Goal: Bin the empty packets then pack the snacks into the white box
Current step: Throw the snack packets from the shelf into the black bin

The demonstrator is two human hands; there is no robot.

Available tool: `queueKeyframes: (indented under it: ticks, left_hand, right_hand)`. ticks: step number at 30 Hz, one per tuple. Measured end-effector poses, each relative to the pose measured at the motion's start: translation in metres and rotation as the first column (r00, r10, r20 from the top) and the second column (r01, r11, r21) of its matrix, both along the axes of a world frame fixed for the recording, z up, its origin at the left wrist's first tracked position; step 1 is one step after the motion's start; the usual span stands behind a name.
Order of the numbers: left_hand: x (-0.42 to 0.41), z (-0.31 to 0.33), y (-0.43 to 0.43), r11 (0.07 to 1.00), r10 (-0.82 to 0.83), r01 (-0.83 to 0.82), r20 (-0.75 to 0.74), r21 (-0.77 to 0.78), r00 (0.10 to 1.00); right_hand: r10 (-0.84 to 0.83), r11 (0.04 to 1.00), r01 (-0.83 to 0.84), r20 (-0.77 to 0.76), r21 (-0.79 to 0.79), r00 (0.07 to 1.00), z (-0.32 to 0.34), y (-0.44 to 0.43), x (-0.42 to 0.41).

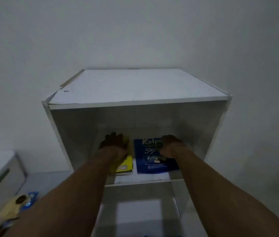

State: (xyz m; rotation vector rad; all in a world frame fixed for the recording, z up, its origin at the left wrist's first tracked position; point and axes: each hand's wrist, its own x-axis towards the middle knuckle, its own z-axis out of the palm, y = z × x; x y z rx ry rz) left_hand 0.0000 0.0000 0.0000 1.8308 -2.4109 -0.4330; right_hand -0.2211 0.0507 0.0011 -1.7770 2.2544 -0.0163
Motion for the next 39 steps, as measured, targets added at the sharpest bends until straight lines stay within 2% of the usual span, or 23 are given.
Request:
queueKeyframes:
  ticks: [2,6,10,13,16,21,25,29,34,39]
  left_hand:
    - [-0.001,-0.004,-0.007,0.998,0.044,-0.045,0.026,0.051,0.999]
    - [0.002,-0.008,-0.022,0.981,0.129,-0.125,-0.019,0.149,0.991]
    - [0.005,-0.009,-0.034,0.975,0.131,-0.127,-0.011,0.184,0.991]
    - [0.007,-0.009,-0.04,0.979,0.133,-0.123,-0.051,0.165,0.99]
    - [0.009,-0.007,-0.041,0.982,0.146,-0.131,-0.11,0.137,0.983]
    - [0.012,0.001,-0.042,0.955,0.231,-0.142,-0.349,0.262,0.908]
    - [0.012,0.007,-0.044,0.974,0.161,-0.087,-0.364,0.21,0.917]
    - [0.008,0.025,-0.027,0.993,0.114,-0.093,-0.366,0.077,0.924]
    - [0.009,0.041,-0.01,0.996,0.094,-0.09,-0.439,0.03,0.894]
    - [0.019,0.062,0.021,0.997,0.002,-0.039,-0.455,-0.07,0.89]
  right_hand:
    - [-0.025,0.998,0.025,0.0,0.053,1.0,-0.007,-0.009,-0.003]
    - [-0.051,0.996,0.045,0.08,0.082,0.995,-0.015,-0.023,-0.008]
    - [-0.045,0.992,0.024,0.162,0.126,0.986,-0.012,-0.033,-0.016]
    - [-0.055,0.989,0.032,0.159,0.144,0.986,-0.009,-0.038,-0.016]
    - [-0.063,0.99,0.04,0.171,0.137,0.983,-0.007,-0.042,-0.015]
    - [0.014,0.995,-0.035,0.212,0.095,0.977,-0.007,-0.042,-0.016]
    - [0.094,0.996,-0.093,0.203,-0.016,0.975,0.003,-0.036,-0.018]
    - [0.114,0.988,-0.093,0.182,-0.122,0.977,0.017,-0.027,-0.019]
    - [0.096,0.983,-0.061,0.2,-0.175,0.975,0.038,-0.007,-0.013]
    - [0.078,0.963,-0.022,0.199,-0.268,0.977,0.059,0.036,0.006]
